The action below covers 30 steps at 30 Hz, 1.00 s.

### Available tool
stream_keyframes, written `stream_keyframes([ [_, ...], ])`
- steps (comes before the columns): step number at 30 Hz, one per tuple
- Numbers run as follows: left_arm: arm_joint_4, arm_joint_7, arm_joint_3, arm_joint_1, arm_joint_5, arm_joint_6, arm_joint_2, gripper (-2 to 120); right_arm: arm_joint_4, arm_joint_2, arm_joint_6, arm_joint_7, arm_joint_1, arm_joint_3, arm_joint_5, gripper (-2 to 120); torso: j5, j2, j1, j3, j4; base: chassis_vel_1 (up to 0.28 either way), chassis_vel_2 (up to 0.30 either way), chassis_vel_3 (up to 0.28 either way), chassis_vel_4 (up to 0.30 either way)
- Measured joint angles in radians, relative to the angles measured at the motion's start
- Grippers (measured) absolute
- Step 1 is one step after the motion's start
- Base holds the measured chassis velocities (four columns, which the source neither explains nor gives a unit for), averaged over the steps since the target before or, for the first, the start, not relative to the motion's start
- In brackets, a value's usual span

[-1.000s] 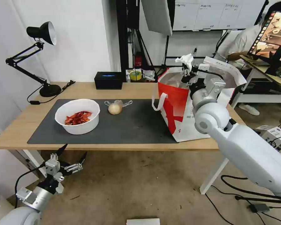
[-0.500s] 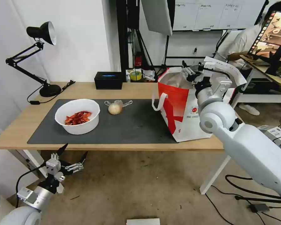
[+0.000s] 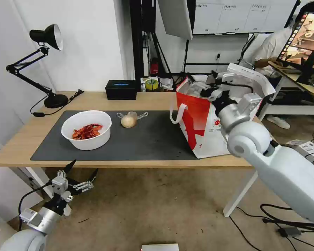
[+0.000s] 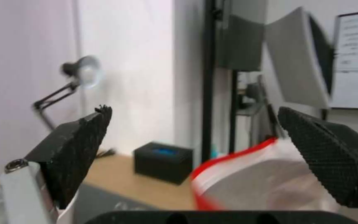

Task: Pick up the trash from the table and place it into the takeout bag.

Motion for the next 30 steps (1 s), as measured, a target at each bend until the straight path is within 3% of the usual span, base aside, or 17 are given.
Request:
stream_keyframes([
  [8,-0.007,0.000,-0.034,0.025,-0.001,-0.004,-0.033,100,0.108,-0.023,0.018,-0.039,-0.258,0.022,-0.114,100,0.0002,0.000,0.000,0.000,-0.0001,0.000,0.000,0.000,0.000],
  [17,-0.017,0.006,-0.085,0.071,0.000,-0.020,-0.063,100,0.093,-0.010,0.118,-0.041,-0.482,0.088,-0.275,100,0.0002,0.000,0.000,0.000,0.0000,0.000,0.000,0.000,0.000],
  [30,-0.007,0.013,-0.122,0.092,-0.021,-0.025,-0.048,100,0.105,0.061,0.137,0.009,-0.817,0.172,-0.421,100,0.0001,0.000,0.000,0.000,-0.0001,0.000,0.000,0.000,0.000],
])
